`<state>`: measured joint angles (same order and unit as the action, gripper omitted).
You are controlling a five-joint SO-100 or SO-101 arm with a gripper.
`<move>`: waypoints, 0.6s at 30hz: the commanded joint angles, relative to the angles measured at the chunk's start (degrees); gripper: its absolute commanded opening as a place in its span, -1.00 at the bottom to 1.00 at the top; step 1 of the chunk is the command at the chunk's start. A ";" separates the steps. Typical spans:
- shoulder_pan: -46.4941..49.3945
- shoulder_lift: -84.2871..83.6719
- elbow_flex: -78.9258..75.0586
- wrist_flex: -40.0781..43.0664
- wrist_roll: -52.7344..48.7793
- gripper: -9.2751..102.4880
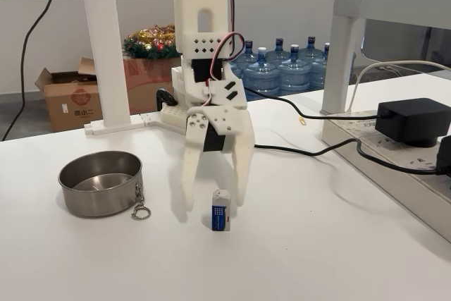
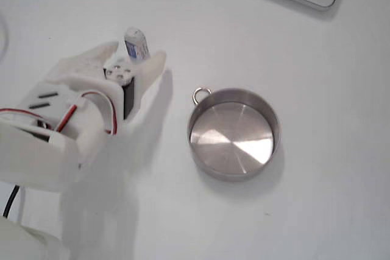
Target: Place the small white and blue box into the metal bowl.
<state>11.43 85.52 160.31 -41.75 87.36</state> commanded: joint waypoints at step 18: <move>0.44 -8.00 -8.88 -0.97 0.53 -0.36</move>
<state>11.43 77.96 153.37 -41.75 87.36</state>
